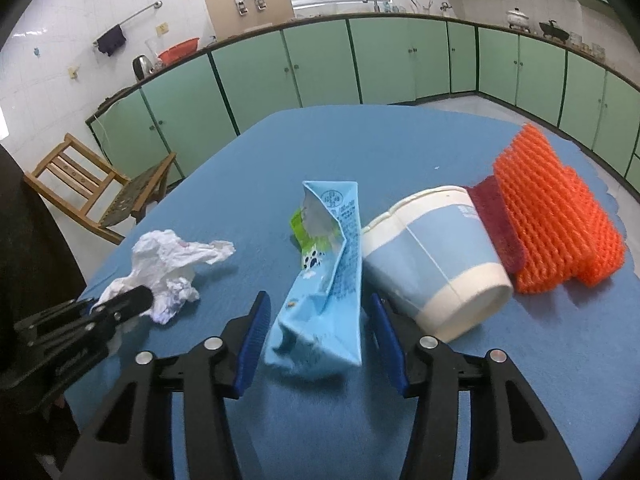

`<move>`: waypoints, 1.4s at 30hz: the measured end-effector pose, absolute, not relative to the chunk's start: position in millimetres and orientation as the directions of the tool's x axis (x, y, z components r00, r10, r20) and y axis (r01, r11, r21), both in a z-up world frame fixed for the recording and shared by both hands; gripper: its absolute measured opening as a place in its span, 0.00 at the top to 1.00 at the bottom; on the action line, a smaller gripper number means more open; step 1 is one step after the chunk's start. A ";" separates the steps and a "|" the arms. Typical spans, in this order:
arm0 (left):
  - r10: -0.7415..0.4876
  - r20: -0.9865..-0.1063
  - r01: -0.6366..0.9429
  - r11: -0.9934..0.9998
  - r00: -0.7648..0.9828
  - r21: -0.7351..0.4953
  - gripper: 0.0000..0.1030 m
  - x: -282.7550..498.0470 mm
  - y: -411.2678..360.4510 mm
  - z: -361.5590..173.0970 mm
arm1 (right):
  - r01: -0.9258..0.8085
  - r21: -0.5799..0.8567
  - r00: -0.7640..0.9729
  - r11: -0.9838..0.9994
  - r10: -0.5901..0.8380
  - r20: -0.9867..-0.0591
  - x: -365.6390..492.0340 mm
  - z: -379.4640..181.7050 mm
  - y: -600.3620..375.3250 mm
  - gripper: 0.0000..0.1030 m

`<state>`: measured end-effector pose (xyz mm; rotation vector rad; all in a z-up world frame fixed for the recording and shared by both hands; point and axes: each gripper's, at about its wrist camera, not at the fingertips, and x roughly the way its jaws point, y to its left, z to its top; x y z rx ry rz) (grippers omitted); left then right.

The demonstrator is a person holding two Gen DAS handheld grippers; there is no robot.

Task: Collect trash
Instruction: 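Grasp the light blue milk carton with the right gripper, then carry the tissue and carton over the bin and release both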

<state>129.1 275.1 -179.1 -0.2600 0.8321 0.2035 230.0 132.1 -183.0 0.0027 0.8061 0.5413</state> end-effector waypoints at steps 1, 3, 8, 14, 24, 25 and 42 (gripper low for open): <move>0.079 -0.749 -0.280 0.949 0.658 -0.146 0.88 129.1 274.8 -178.3 | -0.458 0.204 0.563 0.865 0.460 -0.687 231.2 -184.2 133.8 0.50; 0.080 -0.747 -0.281 0.948 0.660 -0.147 0.88 129.2 277.1 -177.6 | -0.458 0.208 0.555 0.865 0.460 -0.693 234.7 -185.8 137.4 0.56; 0.095 -0.739 -0.285 0.949 0.667 -0.136 0.88 127.4 276.0 -172.9 | -0.478 0.194 0.536 0.857 0.459 -0.709 233.5 -185.6 142.7 0.70; 0.105 -0.717 -0.273 0.954 0.689 -0.123 0.88 125.0 268.9 -160.6 | -0.488 0.183 0.560 0.854 0.467 -0.685 221.1 -170.6 128.4 0.70; 0.078 -0.670 -0.224 0.965 0.738 -0.134 0.88 119.4 242.1 -130.4 | -0.483 0.188 0.621 0.855 0.486 -0.615 195.1 -125.5 86.9 0.70; 0.075 -0.664 -0.218 0.967 0.744 -0.135 0.88 119.3 238.0 -127.0 | -0.478 0.190 0.629 0.857 0.486 -0.607 192.4 -120.4 80.0 0.70; -0.079 -0.563 -0.008 0.989 0.822 -0.151 0.88 122.3 120.1 -75.7 | -0.338 0.169 0.769 0.926 0.376 -0.518 152.7 -68.2 -39.6 0.70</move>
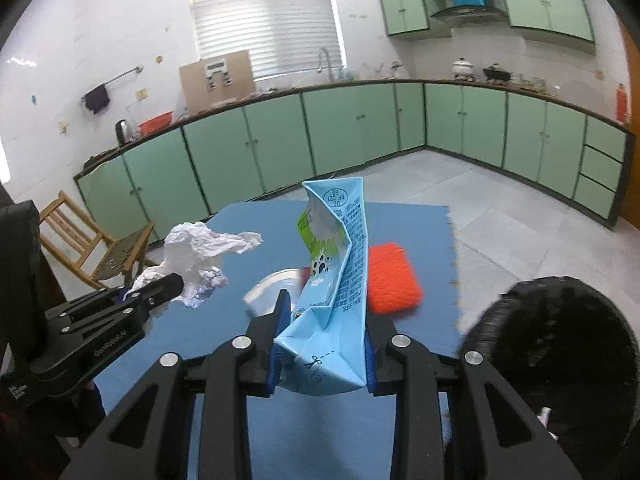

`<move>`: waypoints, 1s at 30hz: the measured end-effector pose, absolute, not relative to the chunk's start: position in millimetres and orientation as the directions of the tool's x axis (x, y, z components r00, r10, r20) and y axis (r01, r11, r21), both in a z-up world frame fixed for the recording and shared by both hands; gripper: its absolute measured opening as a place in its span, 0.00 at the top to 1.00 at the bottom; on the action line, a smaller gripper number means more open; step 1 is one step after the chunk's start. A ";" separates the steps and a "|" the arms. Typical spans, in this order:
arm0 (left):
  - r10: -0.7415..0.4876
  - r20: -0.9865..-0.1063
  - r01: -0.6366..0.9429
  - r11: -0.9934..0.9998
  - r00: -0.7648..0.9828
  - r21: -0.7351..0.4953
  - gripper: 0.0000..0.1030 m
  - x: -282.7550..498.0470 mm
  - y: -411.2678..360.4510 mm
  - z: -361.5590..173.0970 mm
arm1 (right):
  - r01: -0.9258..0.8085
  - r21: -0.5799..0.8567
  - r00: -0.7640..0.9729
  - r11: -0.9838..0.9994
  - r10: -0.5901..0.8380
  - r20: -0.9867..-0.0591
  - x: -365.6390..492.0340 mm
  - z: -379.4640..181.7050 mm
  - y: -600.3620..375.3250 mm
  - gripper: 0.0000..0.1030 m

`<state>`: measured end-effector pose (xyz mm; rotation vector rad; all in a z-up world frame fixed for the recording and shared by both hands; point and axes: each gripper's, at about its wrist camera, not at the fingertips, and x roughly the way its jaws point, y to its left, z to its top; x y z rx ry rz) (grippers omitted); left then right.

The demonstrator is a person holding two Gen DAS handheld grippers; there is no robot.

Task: Collect trash
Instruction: 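Carry the tissue and carton over the bin and release both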

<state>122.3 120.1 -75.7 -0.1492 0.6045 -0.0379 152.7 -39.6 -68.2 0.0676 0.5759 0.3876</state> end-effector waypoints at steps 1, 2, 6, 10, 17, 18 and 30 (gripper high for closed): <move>-0.089 -0.560 0.005 0.989 0.823 -0.150 0.88 123.0 112.3 -75.0 | -0.325 0.168 0.777 0.931 0.364 -0.514 149.9 -66.9 -48.6 0.70; -0.099 -0.558 0.018 0.989 0.824 -0.149 0.88 123.7 105.4 -74.4 | -0.314 0.167 0.782 0.935 0.354 -0.512 147.6 -65.4 -54.2 0.70; -0.149 -0.552 0.081 0.986 0.820 -0.145 0.88 125.2 67.4 -73.2 | -0.260 0.158 0.807 0.953 0.304 -0.506 136.3 -63.0 -89.3 0.70; -0.191 -0.549 0.138 0.981 0.814 -0.137 0.88 128.0 30.0 -74.7 | -0.194 0.155 0.829 0.969 0.246 -0.502 126.3 -62.5 -125.2 0.70; -0.265 -0.542 0.232 0.964 0.798 -0.130 0.88 130.1 -29.7 -83.6 | -0.082 0.151 0.854 0.985 0.147 -0.498 110.9 -64.4 -184.6 0.70; -0.275 -0.540 0.247 0.961 0.795 -0.125 0.88 131.4 -40.0 -85.2 | -0.065 0.150 0.856 0.987 0.132 -0.499 109.2 -66.0 -193.1 0.70; -0.366 -0.576 0.371 0.921 0.731 -0.114 0.88 161.1 -129.8 -113.2 | 0.076 0.151 0.823 0.986 0.023 -0.567 105.7 -105.1 -268.7 0.70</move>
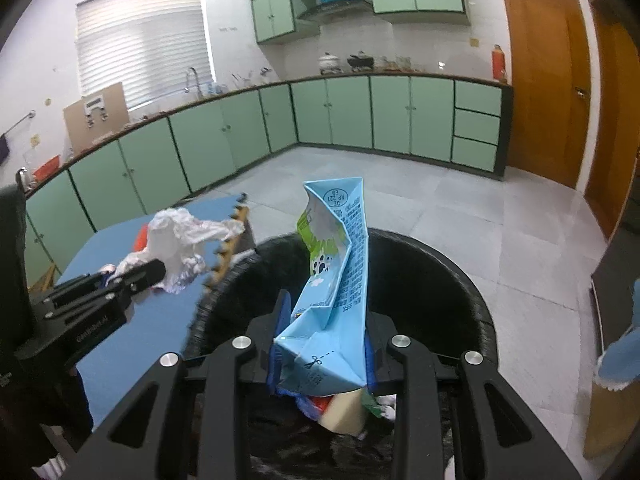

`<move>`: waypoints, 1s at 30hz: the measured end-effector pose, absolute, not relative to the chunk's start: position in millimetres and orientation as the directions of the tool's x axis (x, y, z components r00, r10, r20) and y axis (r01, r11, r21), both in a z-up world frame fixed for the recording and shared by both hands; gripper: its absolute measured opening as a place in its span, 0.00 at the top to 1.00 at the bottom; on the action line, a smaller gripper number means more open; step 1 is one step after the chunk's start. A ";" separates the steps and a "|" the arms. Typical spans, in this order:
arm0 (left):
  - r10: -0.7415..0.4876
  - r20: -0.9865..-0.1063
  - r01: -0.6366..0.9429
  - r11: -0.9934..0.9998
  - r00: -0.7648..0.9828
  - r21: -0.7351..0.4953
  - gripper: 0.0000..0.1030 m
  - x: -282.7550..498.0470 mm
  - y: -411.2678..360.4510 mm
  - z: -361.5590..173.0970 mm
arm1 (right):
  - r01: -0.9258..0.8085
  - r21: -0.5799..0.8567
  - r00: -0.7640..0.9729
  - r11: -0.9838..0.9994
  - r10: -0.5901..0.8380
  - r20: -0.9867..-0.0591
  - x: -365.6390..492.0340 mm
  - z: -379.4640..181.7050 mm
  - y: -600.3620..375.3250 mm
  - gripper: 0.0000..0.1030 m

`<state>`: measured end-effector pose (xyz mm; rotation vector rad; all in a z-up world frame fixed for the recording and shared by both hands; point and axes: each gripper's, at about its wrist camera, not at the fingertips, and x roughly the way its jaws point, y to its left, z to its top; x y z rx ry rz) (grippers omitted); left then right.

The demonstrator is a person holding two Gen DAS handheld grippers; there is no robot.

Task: Collect trash
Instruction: 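Carry the tissue and carton over the bin and release both, then grasp the white-blue paper cup with the left gripper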

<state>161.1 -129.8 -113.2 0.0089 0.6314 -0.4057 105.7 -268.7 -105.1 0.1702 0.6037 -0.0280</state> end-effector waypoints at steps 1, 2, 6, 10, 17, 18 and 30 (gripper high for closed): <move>-0.370 -0.579 0.379 0.919 0.727 -0.111 0.88 163.6 -136.9 -116.6 | 0.081 0.152 0.820 0.985 0.020 -0.572 106.4 -107.7 -271.8 0.70; -0.373 -0.582 0.384 0.917 0.723 -0.110 0.88 165.4 -140.7 -119.5 | 0.087 0.152 0.816 0.985 0.017 -0.577 107.6 -112.1 -278.0 0.70; -0.384 -0.608 0.403 0.908 0.694 -0.113 0.88 179.0 -161.3 -135.6 | 0.108 0.156 0.799 0.982 0.008 -0.601 113.1 -126.3 -292.5 0.70; -0.392 -0.629 0.420 0.901 0.672 -0.112 0.88 186.6 -175.4 -148.2 | 0.128 0.164 0.786 0.978 0.001 -0.618 116.8 -137.7 -303.7 0.70; -0.419 -0.650 0.447 0.884 0.634 -0.134 0.55 196.8 -181.9 -156.4 | 0.170 0.160 0.763 0.972 -0.026 -0.646 119.7 -152.3 -320.2 0.57; -0.424 -0.646 0.449 0.883 0.635 -0.137 0.53 196.3 -179.8 -155.8 | 0.180 0.158 0.762 0.971 -0.036 -0.646 118.3 -152.6 -322.1 0.50; -0.367 -0.570 0.362 0.924 0.735 -0.127 0.16 180.8 -115.2 -118.3 | 0.190 0.185 0.819 0.964 -0.052 -0.572 104.1 -122.6 -301.9 0.06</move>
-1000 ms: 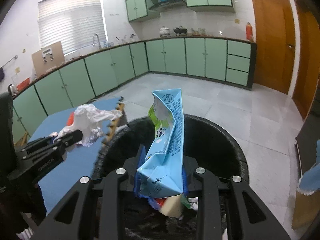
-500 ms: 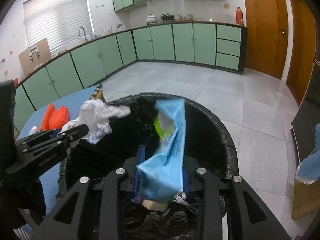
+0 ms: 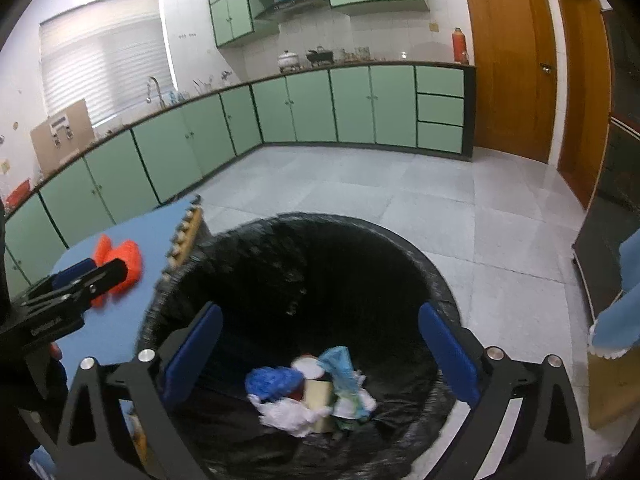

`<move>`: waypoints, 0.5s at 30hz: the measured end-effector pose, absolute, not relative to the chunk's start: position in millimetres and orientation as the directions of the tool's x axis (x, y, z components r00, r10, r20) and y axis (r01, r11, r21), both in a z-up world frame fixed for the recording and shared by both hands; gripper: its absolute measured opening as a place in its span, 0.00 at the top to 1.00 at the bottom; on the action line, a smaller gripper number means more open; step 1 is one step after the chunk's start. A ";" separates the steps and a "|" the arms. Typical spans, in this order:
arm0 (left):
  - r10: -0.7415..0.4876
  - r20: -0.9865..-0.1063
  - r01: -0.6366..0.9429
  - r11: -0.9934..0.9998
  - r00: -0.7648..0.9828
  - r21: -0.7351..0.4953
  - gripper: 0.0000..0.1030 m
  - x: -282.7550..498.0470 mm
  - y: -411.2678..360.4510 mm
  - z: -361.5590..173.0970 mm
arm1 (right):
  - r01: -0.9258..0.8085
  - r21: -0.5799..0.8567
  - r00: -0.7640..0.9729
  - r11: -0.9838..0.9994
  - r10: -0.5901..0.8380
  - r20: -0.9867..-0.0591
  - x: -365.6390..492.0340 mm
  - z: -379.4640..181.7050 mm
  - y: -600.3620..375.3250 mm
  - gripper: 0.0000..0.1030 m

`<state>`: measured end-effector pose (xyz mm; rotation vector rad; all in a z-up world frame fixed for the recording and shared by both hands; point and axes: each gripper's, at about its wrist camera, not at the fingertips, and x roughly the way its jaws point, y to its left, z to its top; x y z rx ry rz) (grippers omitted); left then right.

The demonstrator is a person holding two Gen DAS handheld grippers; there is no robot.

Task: Collect trash
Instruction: 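Grasp the white-blue paper cup with the left gripper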

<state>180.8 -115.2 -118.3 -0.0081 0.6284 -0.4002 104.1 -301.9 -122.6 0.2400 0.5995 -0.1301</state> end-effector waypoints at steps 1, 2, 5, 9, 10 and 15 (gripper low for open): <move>-0.354 -0.567 0.345 0.930 0.744 -0.128 0.15 177.4 -105.2 -115.3 | 0.181 0.191 0.824 0.965 -0.043 -0.565 104.7 -119.0 -295.8 0.06; -0.334 -0.561 0.319 0.939 0.757 -0.128 0.15 173.6 -91.0 -110.6 | 0.173 0.195 0.827 0.965 -0.035 -0.560 105.9 -116.5 -290.4 0.06; -0.279 -0.549 0.259 0.959 0.788 -0.116 0.15 166.3 -60.1 -102.7 | 0.139 0.217 0.843 0.966 -0.001 -0.538 107.2 -109.4 -267.4 0.06; -0.164 -0.537 0.147 0.986 0.827 -0.074 0.15 153.7 -6.6 -97.9 | 0.082 0.239 0.854 0.968 0.055 -0.517 116.6 -104.4 -230.4 0.06; -0.143 -0.535 0.127 0.990 0.832 -0.067 0.15 152.0 2.4 -96.8 | 0.065 0.237 0.854 0.969 0.069 -0.516 119.7 -104.6 -219.2 0.06; -0.025 -0.550 0.010 0.999 0.835 -0.031 0.15 146.0 52.6 -103.5 | -0.009 0.216 0.851 0.976 0.121 -0.511 136.3 -103.4 -171.2 0.06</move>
